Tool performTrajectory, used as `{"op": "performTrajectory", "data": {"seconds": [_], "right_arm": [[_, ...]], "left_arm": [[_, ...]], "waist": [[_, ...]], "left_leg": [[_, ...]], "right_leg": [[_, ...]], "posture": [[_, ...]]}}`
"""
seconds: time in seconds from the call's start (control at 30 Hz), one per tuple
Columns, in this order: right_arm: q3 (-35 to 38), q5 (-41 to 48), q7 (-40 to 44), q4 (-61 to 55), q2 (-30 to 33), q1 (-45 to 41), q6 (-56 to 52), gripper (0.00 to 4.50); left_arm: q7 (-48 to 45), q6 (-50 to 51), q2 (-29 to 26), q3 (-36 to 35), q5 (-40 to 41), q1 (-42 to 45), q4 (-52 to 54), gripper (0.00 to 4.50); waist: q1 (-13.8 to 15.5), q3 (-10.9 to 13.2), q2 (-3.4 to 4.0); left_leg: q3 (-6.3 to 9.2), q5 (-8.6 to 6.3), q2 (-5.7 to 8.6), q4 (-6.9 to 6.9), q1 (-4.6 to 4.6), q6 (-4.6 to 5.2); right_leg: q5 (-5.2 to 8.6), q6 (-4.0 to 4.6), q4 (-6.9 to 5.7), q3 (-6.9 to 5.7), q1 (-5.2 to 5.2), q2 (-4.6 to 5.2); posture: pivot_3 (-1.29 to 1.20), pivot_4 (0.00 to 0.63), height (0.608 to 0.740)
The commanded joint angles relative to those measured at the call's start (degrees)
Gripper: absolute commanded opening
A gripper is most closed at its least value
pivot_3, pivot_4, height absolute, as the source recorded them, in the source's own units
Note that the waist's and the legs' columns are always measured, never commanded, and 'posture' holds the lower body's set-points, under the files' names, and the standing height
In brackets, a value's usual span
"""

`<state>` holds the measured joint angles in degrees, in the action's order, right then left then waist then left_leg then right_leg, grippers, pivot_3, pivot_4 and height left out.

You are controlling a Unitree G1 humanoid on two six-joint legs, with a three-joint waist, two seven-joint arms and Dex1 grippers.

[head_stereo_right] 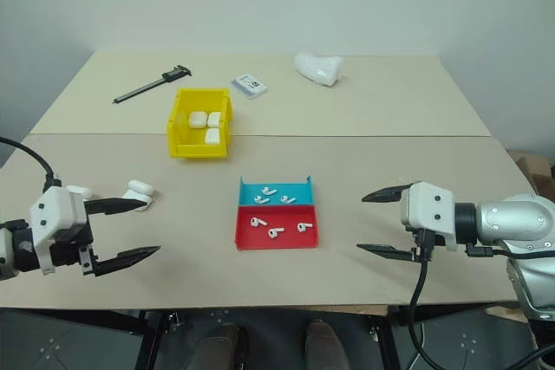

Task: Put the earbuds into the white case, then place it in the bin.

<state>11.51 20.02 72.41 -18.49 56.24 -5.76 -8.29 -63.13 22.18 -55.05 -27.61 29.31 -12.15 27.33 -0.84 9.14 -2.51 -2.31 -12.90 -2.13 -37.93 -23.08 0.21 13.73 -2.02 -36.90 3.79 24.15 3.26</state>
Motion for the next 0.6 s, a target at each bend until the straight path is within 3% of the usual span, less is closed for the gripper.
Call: {"op": "performTrajectory", "data": {"seconds": [0.03, 0.23, 0.43, 0.53, 0.6], "right_arm": [[-0.32, -0.48, -0.63, 0.01, 0.42, -1.30, 1.56, 4.47], [-1.33, -1.02, -0.93, 0.51, 0.86, -1.96, 1.22, 4.47], [-3.09, -3.59, -2.63, 2.17, 0.14, -3.05, 2.04, 4.47], [-2.70, -3.57, -3.49, 1.76, 0.25, -2.86, 1.61, 4.47], [-2.05, -3.19, -4.18, 0.62, 0.48, -1.81, 0.22, 4.47]], "left_arm": [[2.00, 1.73, -0.05, -2.09, 0.90, 0.23, 2.39, 4.50], [5.67, 2.04, 1.24, -2.67, -1.03, -0.91, 4.84, 4.50], [17.66, 7.95, 1.49, -1.35, -10.99, -2.03, 10.64, 4.50], [22.99, 22.35, -0.45, -1.91, -8.99, 2.34, 14.05, 4.50], [25.85, 41.67, -5.83, 0.90, -5.91, 11.65, 13.46, 4.50]], "waist": [[0.00, 0.00, 0.00], [-0.04, 0.00, 0.00], [0.00, 0.00, 0.00], [0.12, 0.00, 0.00], [0.44, 0.03, -0.07]], "left_leg": [[0.00, 0.00, 0.00, 0.00, 0.00, 0.00], [0.01, 0.00, 0.01, 0.00, 0.00, 0.00], [0.01, 0.00, 0.02, 0.00, 0.03, 0.00], [0.02, 0.00, 0.02, 0.00, 0.03, 0.00], [0.06, 0.00, 0.07, 0.00, 0.03, 0.00]], "right_leg": [[0.00, 0.00, 0.00, 0.00, 0.00, 0.00], [-0.01, 0.00, 0.00, 0.00, 0.00, 0.00], [-0.02, 0.02, -0.02, 0.01, -0.02, -0.01], [-0.02, 0.01, -0.04, 0.01, -0.02, -0.01], [0.00, -0.02, -0.10, 0.01, -0.04, 0.01]], "posture": [[0.00, 0.150, 0.740], [0.00, 0.150, 0.740], [0.00, 0.150, 0.740], [0.00, 0.150, 0.740], [0.00, 0.150, 0.740]]}}
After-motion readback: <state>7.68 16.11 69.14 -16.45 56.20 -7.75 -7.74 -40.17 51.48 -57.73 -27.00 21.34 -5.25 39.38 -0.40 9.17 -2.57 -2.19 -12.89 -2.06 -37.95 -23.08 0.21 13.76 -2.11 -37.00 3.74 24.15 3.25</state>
